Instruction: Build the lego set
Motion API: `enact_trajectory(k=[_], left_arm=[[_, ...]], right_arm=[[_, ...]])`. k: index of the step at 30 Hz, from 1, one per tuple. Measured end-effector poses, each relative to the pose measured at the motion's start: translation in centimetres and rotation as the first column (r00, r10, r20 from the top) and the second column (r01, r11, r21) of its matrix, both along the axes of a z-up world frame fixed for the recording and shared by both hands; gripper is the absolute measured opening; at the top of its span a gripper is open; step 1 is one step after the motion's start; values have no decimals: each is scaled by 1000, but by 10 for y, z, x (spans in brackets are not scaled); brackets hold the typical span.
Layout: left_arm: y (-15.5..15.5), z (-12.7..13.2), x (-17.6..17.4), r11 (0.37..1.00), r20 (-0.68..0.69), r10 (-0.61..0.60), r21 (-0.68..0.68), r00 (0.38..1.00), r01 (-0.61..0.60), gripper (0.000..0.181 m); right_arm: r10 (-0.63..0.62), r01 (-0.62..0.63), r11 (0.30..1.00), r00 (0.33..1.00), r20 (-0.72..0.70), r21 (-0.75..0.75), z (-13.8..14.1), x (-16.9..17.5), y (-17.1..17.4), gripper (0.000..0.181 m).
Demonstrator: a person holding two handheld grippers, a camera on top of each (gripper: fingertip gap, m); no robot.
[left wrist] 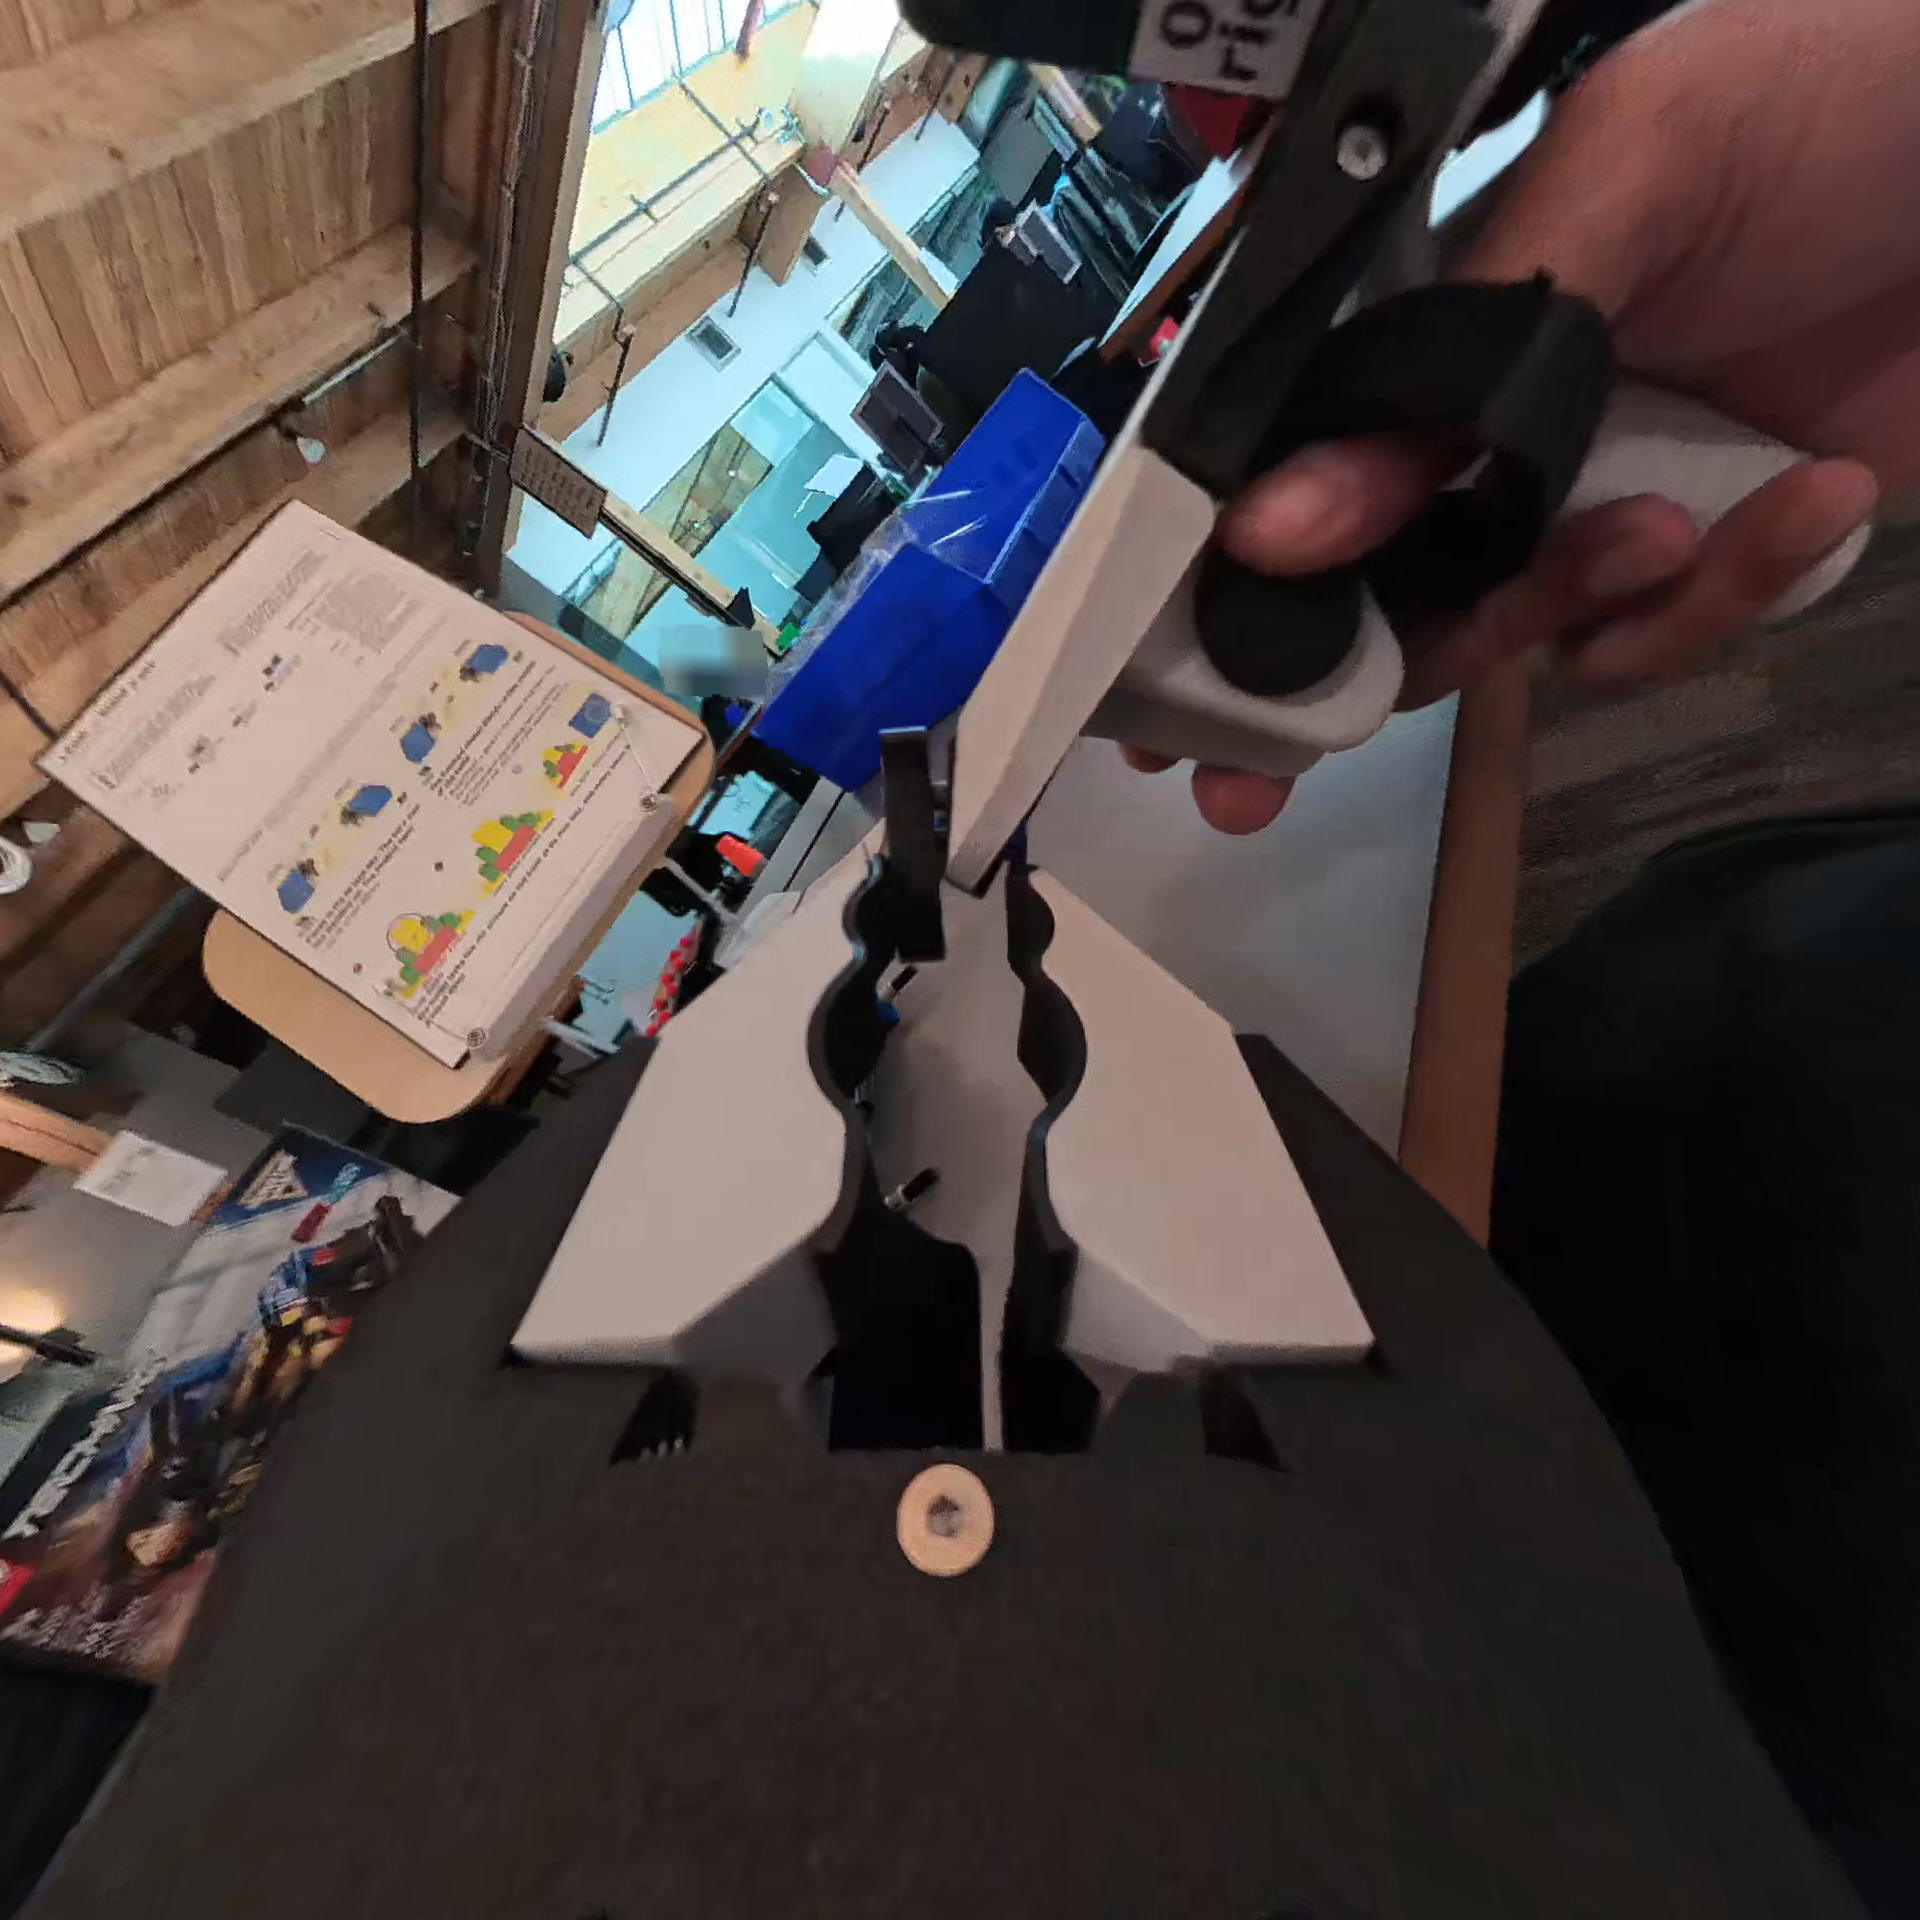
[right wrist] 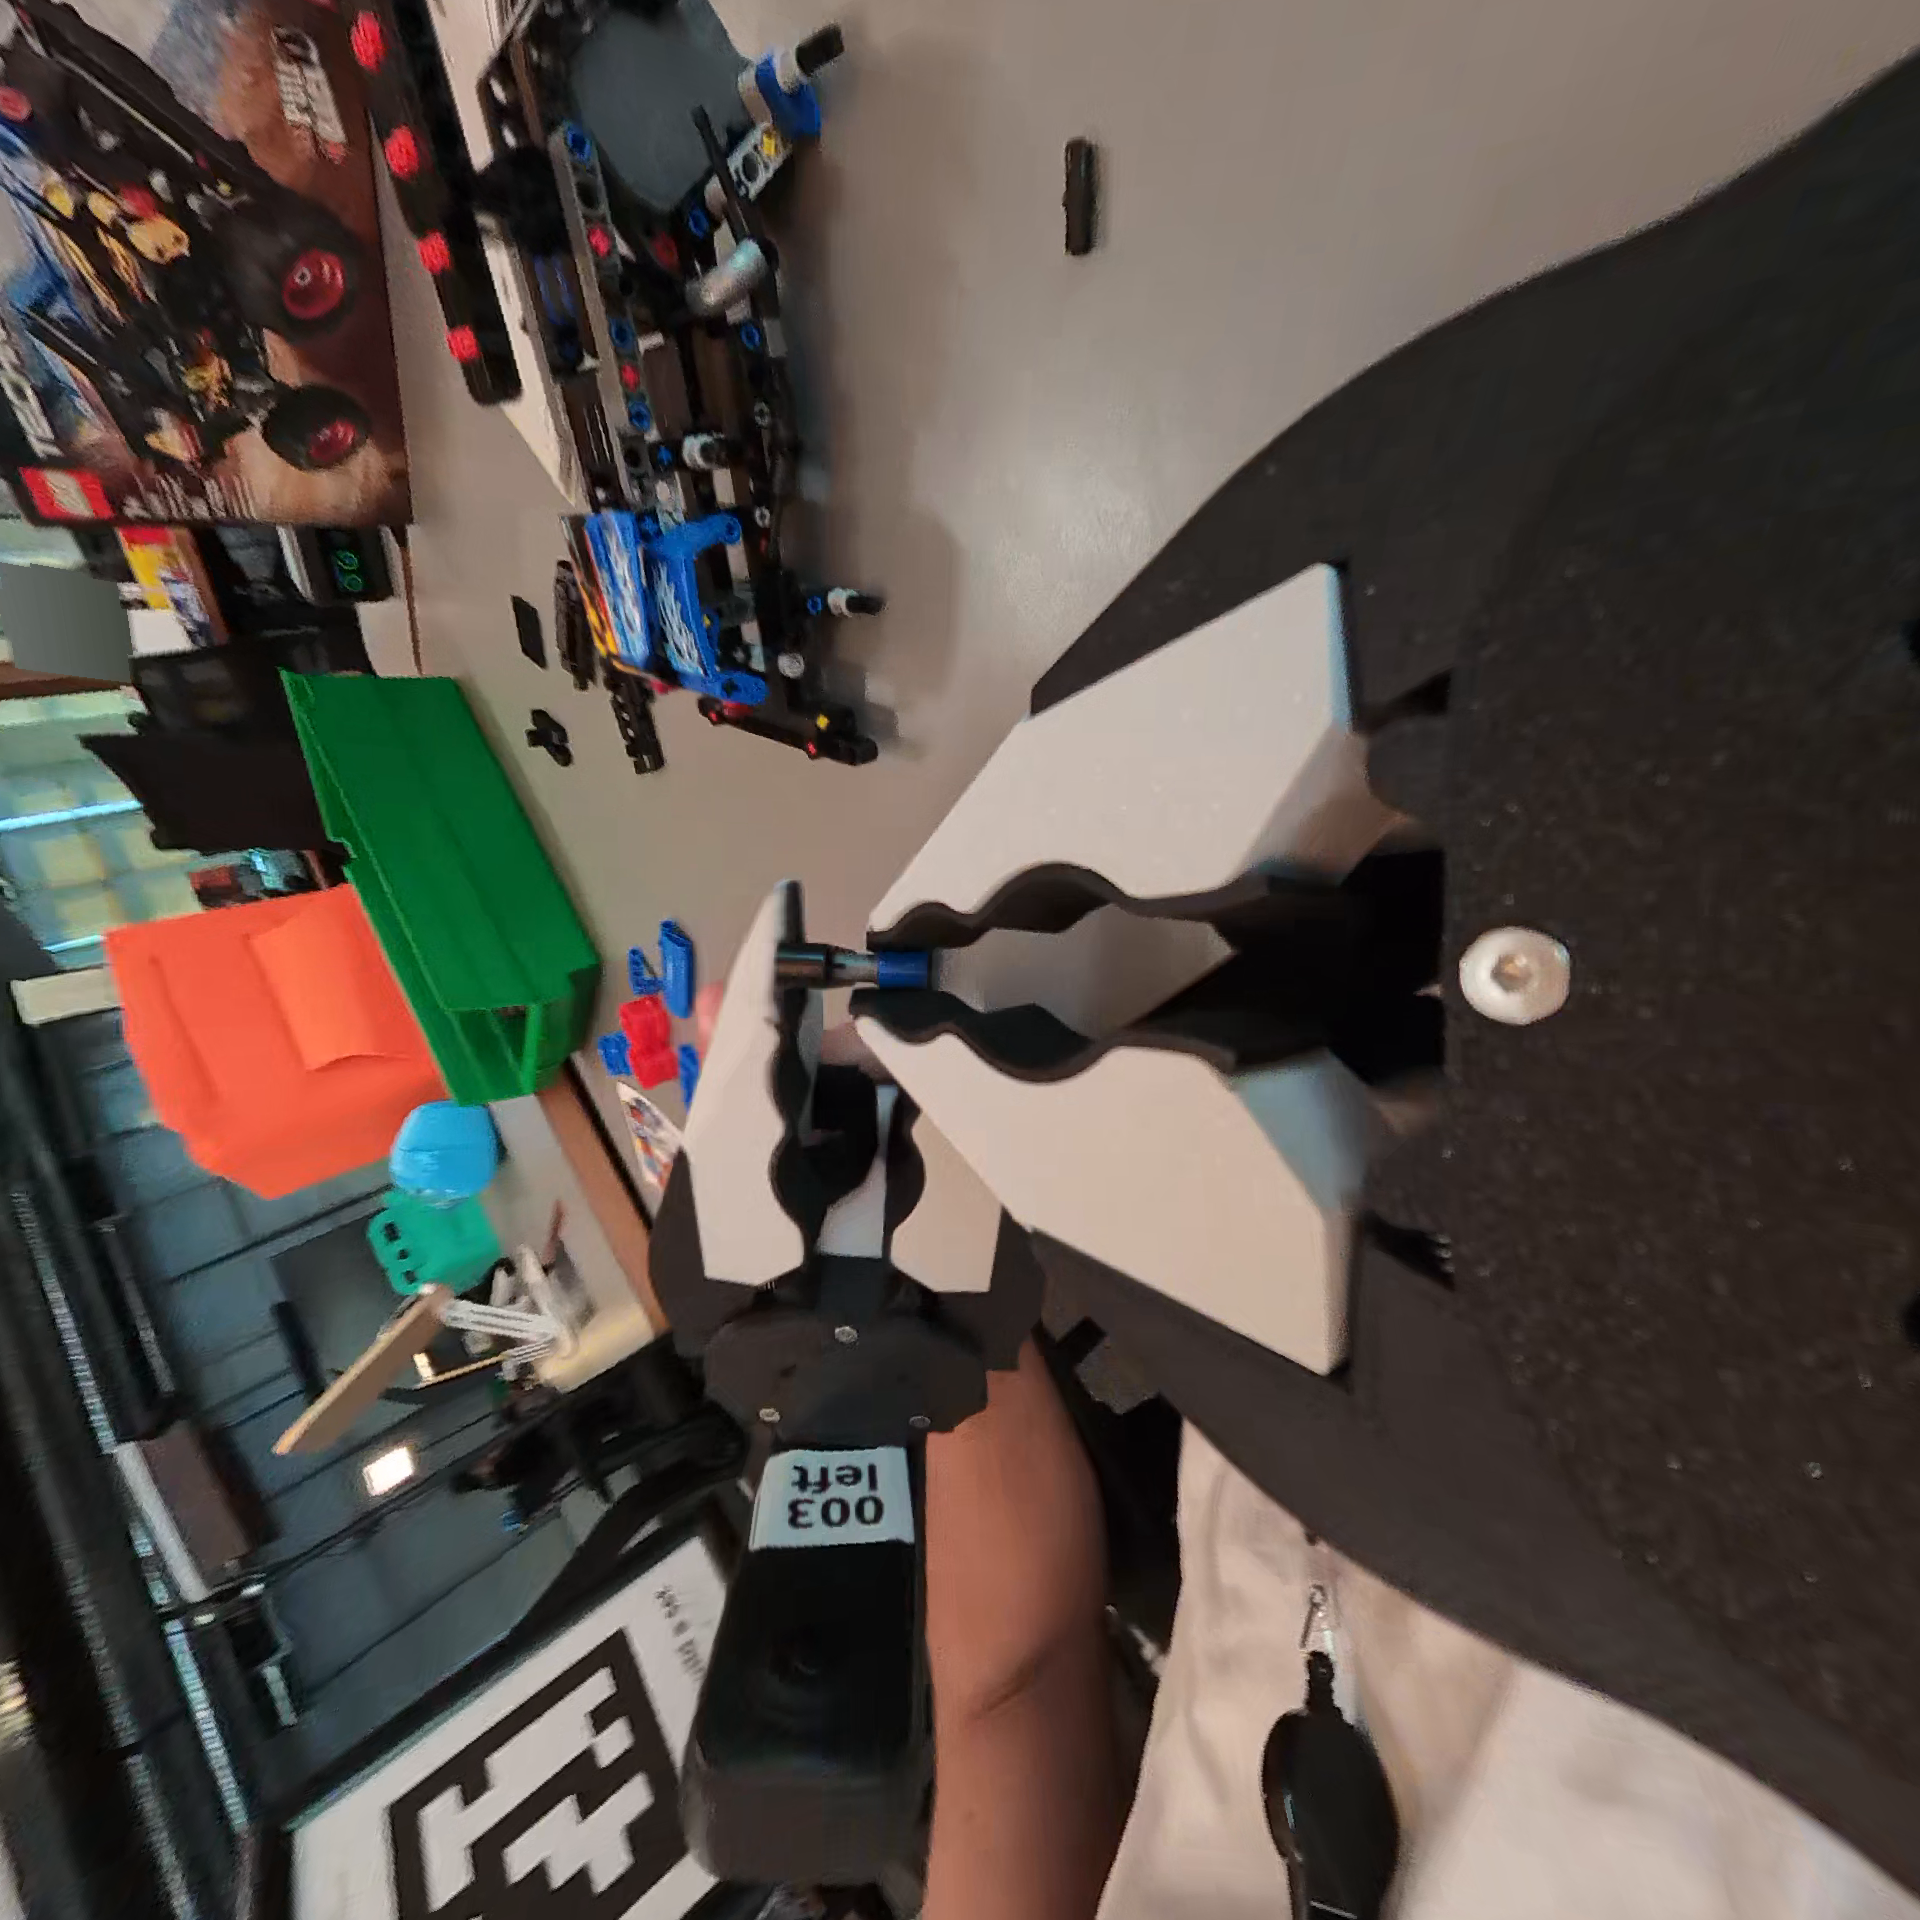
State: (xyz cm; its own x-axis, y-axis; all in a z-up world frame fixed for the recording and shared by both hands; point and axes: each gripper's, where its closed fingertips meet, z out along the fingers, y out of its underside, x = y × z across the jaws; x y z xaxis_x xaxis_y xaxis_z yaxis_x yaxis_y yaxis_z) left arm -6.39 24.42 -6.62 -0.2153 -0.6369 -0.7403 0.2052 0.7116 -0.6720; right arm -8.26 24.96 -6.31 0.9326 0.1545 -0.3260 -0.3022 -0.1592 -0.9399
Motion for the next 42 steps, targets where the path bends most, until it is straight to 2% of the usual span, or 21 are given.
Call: enact_trajectory(k=[3,10,13,15,17,25,30,36,42], left_arm=[[3,-4,1,999,6,31,41,999,-32,15],[2,-13,4,1000,-99,15,4,995,-15,11],[-2,-15,1,1000,-112,-21,8,993,22,11],[-10,-19,-4,996,-140,-87,14,986,90,12],[-12,-22,-6,994,-138,-93,44,986,100,13],[-13,-23,-5,992,-101,-68,96,993,78,9],[-11,-20,-6,994,-80,-66,81,995,72,7],[-4,-14,-3,999,-119,-39,-11,992,38,7],[-3,-15,-2,999,-146,-31,-24,989,28,7]], right_arm=[[4,-2,999,999,36,-41,-6,-1,1,6],[42,-46,997,998,-51,-66,-11,2,-2,7],[75,-76,991,997,-11,-107,-14,0,-5,7],[128,-124,980,992,19,-154,-18,-5,-12,7],[159,-154,974,987,18,-165,-21,-8,-17,6],[161,-158,974,987,5,-165,-27,-6,-20,6],[164,-165,975,986,-22,-150,-26,-8,-18,6],[119,-125,989,990,-77,-82,-19,-7,-12,7],[109,-116,989,991,-81,-93,-21,-5,-11,7]])
